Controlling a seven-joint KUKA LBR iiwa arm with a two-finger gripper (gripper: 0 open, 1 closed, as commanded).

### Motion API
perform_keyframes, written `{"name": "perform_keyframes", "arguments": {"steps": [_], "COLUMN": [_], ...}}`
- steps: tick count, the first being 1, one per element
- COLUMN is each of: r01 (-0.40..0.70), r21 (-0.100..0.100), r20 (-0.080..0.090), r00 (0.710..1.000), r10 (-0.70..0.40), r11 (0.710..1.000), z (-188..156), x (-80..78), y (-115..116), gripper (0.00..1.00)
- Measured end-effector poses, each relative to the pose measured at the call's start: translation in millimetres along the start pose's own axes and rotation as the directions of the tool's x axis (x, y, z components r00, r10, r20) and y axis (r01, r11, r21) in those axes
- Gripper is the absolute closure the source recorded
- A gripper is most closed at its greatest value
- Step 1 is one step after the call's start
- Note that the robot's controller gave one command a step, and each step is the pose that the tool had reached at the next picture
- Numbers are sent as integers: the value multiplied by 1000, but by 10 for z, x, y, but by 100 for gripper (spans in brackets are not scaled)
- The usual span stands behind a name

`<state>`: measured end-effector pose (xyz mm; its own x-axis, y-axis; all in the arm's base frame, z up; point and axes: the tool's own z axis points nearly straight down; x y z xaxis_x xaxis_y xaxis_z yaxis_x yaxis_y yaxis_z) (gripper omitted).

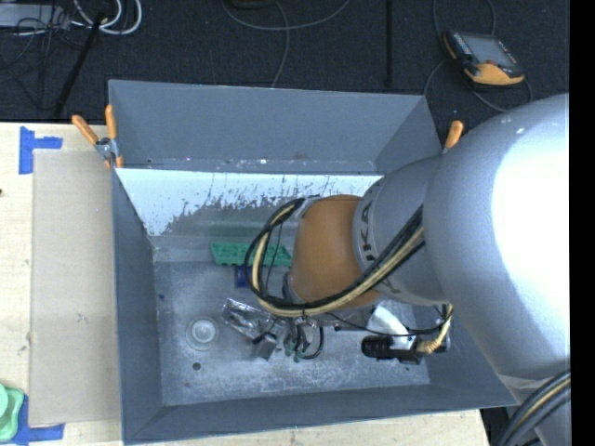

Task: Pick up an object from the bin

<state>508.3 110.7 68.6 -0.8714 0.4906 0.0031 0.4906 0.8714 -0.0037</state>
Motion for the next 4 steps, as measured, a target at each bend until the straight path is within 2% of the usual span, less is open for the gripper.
{"name": "perform_keyframes", "arguments": {"steps": [3, 4], "r01": [1, 2], "r21": [-4, -3], "r20": [3, 2], "r00": [1000, 1000], "r10": [-1, -2], "r11": [1000, 1000], "z": [-720, -728], "x": [-12, -13], "y": [-13, -14], "gripper": [100, 100]}}
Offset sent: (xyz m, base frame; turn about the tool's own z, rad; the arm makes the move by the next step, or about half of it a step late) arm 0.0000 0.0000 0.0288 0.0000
